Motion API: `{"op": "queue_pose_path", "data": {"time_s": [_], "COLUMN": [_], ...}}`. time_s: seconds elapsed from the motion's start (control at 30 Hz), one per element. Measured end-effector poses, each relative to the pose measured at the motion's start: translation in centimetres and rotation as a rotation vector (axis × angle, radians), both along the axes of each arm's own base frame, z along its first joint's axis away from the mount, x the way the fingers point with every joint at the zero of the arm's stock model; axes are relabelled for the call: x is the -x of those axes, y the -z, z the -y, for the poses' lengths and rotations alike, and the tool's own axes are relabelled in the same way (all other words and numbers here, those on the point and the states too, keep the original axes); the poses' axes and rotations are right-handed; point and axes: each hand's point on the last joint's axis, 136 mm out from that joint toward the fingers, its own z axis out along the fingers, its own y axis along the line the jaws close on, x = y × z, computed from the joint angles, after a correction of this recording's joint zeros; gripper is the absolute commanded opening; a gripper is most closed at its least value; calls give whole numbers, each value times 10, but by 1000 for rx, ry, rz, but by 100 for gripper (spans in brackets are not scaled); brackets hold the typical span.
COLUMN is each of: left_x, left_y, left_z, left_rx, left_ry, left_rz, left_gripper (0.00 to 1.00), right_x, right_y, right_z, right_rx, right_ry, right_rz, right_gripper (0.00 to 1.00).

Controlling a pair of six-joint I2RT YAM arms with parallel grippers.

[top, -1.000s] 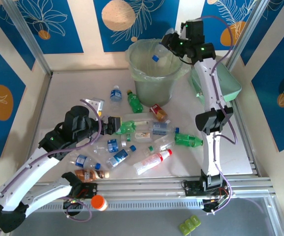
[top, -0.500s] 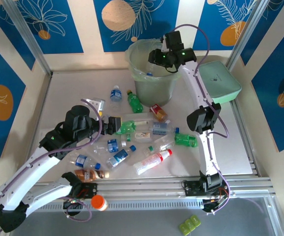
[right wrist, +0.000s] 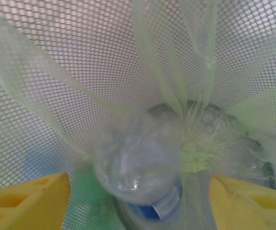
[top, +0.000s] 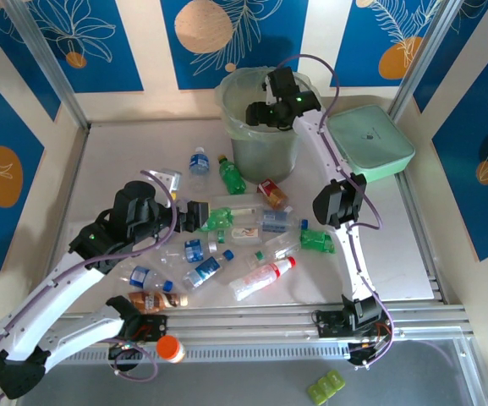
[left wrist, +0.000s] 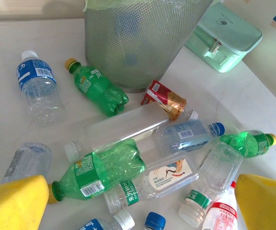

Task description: Put the plastic bottles in the bin

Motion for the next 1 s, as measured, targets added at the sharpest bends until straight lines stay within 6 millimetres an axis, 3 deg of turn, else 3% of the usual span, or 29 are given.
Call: {"op": "queue_pose_path", "data": {"time_s": [0.17, 0.37, 0.53, 0.63, 0.73, 0.83, 0.9, 1.0], "left_x": [0, -2, -2, -2, -1, 7, 15, 25], "left_y": [0, 1, -2, -27, -66, -99, -113, -118], "left_z": [0, -4, -11, -15, -14, -12, -13, -13], "left_rx": [5, 20, 35, 96, 210, 334, 413, 493], "left_ry": [-4, -42, -103, -170, -217, -233, -243, -261], "left_rz": [-3, -19, -67, -115, -158, -199, -237, -311], "left_gripper": [99, 99, 99, 99, 99, 99, 99, 99], "right_x": [5, 21, 51, 84, 129, 176, 205, 238], "right_y": [-22, -86, -146, -167, -171, -158, -139, -104], "right_z": [1, 10, 19, 24, 24, 27, 42, 70], "right_rx": [-12, -56, -108, -138, -146, -169, -182, -189], "right_ry": [-1, 1, 9, 21, 34, 52, 97, 203], "right_rz": [34, 133, 206, 201, 163, 101, 51, -31], "right_gripper": [79, 79, 78, 77, 76, 75, 74, 74]}}
